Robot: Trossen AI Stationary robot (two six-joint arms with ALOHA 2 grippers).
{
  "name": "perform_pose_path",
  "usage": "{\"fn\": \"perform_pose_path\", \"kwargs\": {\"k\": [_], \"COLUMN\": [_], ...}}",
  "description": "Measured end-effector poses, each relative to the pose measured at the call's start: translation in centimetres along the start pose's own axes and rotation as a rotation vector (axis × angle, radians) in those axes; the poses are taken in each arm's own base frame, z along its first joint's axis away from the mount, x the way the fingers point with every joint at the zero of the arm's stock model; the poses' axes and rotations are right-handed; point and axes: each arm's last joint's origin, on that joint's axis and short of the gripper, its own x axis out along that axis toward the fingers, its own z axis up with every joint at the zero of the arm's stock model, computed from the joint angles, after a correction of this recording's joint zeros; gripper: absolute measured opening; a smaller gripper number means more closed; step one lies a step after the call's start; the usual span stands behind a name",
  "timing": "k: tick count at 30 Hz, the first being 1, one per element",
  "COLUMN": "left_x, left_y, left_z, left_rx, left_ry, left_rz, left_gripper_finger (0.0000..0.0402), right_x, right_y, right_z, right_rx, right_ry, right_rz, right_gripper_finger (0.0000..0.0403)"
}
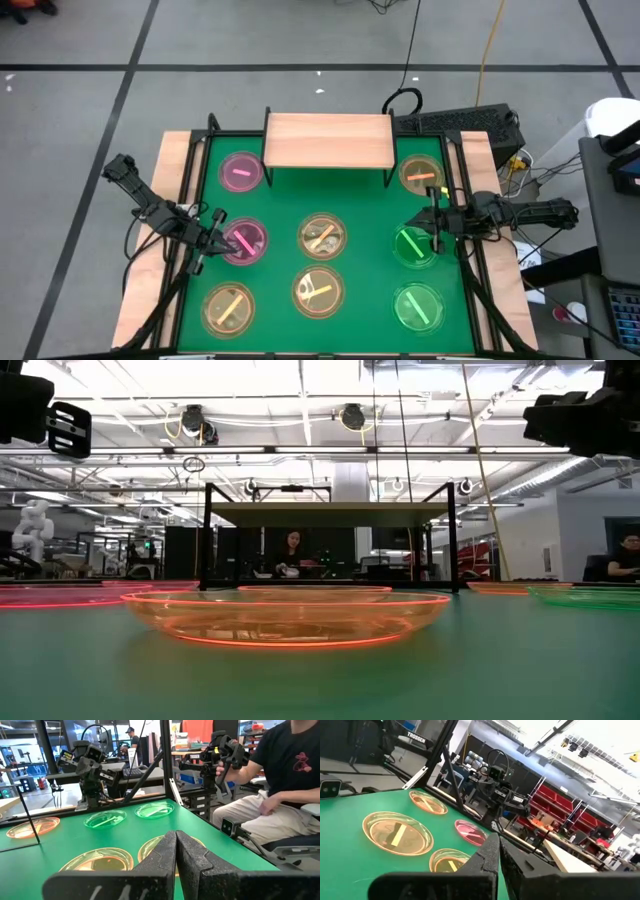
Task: Place and stack plates onto a shelf
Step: Put the bottom green plate on the shelf
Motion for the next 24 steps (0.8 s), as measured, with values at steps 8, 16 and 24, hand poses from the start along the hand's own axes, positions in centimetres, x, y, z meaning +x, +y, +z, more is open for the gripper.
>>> {"fn": "perform_pose_path", "kwargs": {"k": [8, 16, 24], "left_x": [0.0, 0.0, 0.0], "left_y": [0.0, 0.0, 0.0], "left_z": [0.0, 0.0, 0.0], "left_rx": [0.0, 0.0, 0.0], "left_ry": [0.0, 0.001, 0.001], "left_rz": [-0.001, -0.001, 0.0], "left_gripper_finger": [0.0015, 0.0015, 0.0015], "right_x": [-0.1, -0.5, -0.1], "right_y": [-0.3, -1.3, -1.2], "right_z": [1.1, 2.9, 2.1], "right_rx": [0.445, 0.627, 0.576], "right_ry": [-0.139, -0.347, -0.24], "right_rz": [0.056, 0.025, -0.073], "right_gripper_finger": [0.0, 0.0, 0.0]}}
